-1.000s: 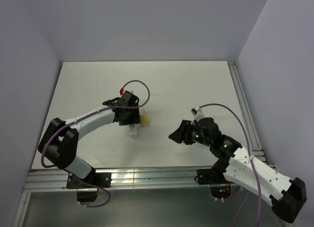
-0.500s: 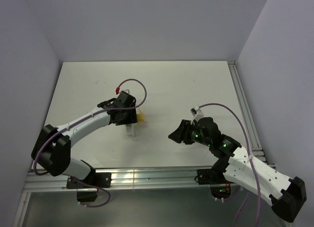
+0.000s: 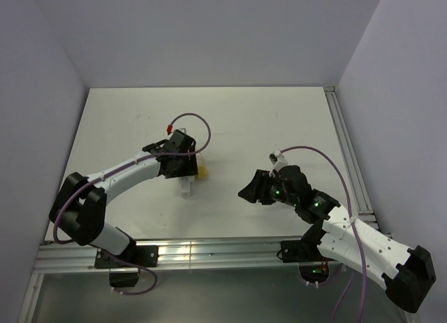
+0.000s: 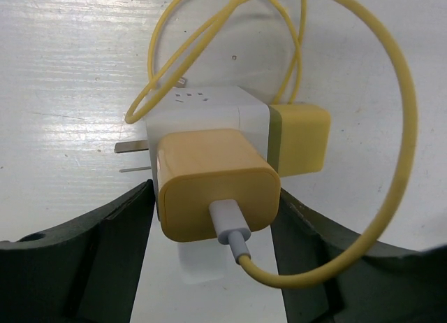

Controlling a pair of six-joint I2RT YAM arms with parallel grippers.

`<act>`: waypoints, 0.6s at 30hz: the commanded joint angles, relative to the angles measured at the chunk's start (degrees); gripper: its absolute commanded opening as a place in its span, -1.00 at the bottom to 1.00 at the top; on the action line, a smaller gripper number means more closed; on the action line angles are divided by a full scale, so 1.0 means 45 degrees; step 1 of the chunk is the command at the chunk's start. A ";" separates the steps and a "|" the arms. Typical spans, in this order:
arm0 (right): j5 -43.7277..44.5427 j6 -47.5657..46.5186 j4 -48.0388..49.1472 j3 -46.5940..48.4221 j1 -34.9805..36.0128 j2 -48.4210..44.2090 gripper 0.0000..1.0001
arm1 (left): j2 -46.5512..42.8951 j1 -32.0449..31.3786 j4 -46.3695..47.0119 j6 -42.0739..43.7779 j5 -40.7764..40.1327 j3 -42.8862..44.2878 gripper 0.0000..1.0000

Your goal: Insert the plug

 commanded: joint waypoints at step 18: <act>0.1760 -0.0131 0.0600 -0.0021 -0.0038 -0.0072 1.00 | -0.8295 -0.0035 -0.1642 -0.1174 -0.1376 -0.0277 0.99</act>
